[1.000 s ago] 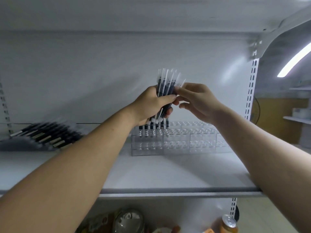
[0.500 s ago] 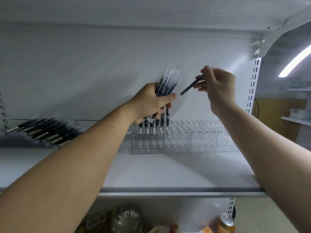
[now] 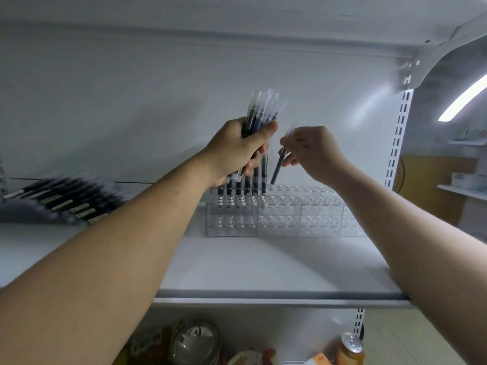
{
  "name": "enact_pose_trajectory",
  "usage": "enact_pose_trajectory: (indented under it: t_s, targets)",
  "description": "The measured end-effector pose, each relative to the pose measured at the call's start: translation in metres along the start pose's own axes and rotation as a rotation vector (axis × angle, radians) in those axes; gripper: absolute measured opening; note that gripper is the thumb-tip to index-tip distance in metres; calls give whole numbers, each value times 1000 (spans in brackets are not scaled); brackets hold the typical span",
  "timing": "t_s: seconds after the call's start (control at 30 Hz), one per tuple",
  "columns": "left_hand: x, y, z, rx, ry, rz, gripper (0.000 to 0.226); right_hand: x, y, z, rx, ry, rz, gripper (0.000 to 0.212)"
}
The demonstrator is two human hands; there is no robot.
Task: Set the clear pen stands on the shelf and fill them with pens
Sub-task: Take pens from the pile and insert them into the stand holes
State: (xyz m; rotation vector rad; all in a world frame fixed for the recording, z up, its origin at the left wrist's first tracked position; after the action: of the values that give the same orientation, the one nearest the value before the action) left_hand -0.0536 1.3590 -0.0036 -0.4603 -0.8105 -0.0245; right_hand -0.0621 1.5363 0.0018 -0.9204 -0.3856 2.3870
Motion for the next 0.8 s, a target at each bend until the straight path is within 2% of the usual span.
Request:
enact_pose_trajectory:
  t_s: [0.27, 0.43, 0.5, 0.57, 0.8]
  targets:
    - [-2, 1, 0, -6, 0, 8, 47, 5, 20, -3, -178, 61, -91, 20]
    - [-2, 2, 1, -20, 3, 15, 33, 5, 26, -3, -170, 49, -115, 7]
    - [-2, 2, 1, -25, 9, 23, 31, 5, 25, -2, -144, 65, -93, 24]
    - [-3, 3, 1, -25, 9, 25, 31, 7, 25, -1, -129, 86, -71, 30]
    - [-4, 3, 2, -16, -3, 12, 33, 19, 31, -2, -221, 197, -112, 12]
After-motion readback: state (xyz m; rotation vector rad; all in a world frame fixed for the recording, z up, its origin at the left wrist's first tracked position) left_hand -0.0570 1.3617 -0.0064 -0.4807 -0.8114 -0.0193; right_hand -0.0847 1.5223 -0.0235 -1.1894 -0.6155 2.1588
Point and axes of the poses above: each hand's wrist, its own z-axis towards the middle knuckle, its own y-axis out of the palm, x = y × z, the point moved 6 cm from there along z, towards the middle knuckle, and after that the axes turned 8 degrees about z, right-handed, at the moved point
